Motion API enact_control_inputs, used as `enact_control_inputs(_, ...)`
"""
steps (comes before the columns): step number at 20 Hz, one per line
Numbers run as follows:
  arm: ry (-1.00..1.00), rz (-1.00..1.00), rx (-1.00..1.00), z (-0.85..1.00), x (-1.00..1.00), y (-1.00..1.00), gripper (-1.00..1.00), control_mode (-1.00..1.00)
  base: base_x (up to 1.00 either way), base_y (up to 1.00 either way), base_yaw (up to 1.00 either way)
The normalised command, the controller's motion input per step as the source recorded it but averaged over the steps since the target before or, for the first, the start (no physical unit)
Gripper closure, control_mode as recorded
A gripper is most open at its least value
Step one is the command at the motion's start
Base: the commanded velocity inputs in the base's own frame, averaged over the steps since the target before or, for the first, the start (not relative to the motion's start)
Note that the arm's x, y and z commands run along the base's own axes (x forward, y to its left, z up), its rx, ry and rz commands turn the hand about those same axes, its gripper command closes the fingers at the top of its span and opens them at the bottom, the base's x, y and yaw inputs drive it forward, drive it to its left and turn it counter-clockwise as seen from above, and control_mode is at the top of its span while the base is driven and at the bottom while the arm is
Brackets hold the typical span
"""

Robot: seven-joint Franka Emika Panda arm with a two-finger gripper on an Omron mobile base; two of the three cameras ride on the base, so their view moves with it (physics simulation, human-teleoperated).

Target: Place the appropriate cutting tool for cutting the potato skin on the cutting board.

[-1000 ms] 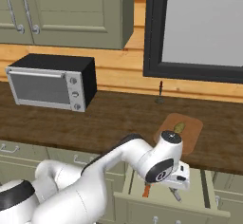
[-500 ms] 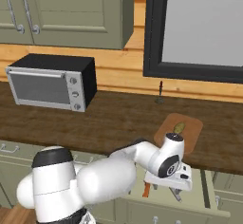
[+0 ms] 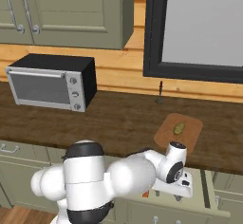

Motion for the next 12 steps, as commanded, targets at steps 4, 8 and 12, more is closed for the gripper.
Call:
enact_control_inputs(4, 0.05, 0.0, 0.05, -0.58, -0.01, -0.04, -1.0, -1.0, 0.0, 0.0, 0.0)
enact_control_inputs(8, 0.04, 0.0, 0.03, -0.15, -0.29, -0.11, -1.0, -1.0, 0.0, 0.0, 0.0)
enact_control_inputs(12, 0.08, 0.0, 0.02, 0.0, -0.66, -0.08, -1.0, -1.0, 0.0, 0.0, 0.0)
